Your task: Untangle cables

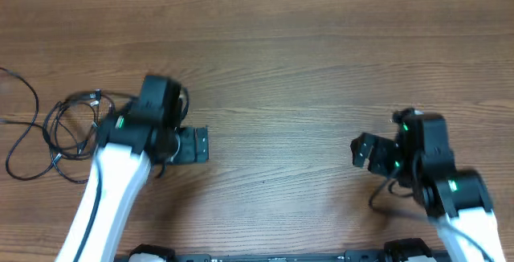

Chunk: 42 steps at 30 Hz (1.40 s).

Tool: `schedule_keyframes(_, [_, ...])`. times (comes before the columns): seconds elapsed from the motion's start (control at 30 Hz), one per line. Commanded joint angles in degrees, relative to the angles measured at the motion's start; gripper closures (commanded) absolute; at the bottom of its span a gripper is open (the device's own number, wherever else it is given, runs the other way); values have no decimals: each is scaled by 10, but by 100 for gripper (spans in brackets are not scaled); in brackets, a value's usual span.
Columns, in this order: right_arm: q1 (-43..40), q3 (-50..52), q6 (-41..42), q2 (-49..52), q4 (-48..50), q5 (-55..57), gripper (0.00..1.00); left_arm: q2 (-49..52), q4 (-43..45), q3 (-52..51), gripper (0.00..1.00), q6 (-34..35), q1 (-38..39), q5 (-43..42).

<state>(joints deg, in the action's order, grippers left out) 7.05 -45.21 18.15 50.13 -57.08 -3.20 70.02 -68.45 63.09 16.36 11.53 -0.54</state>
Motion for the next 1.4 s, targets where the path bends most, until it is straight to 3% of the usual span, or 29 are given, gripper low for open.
schedule_keyframes(0.0, [0, 36, -5, -104, 15, 1, 0, -136, 58, -70, 0, 12, 2, 10])
schedule_keyframes(0.17, [2, 40, -5, -230, 17, 5, 0, -345, 167, -165, 0, 23, 1, 19])
schedule_keyframes(0.33, [2, 40, -5, -246, 6, 12, 0, -422, 154, -170, 0, 23, 1, 20])
schedule_keyframes(0.7, [2, 40, -5, -245, 3, 12, 0, -433, 79, -170, 0, 23, 1, 20])
schedule_keyframes(1.1, [2, 40, -5, -246, 3, 12, 0, -433, 59, -170, 0, 23, 1, 20])
schedule_keyframes(1.37, [-2, 63, -23, -360, 27, 61, 0, -433, 59, -170, 1, 23, 1, 20])
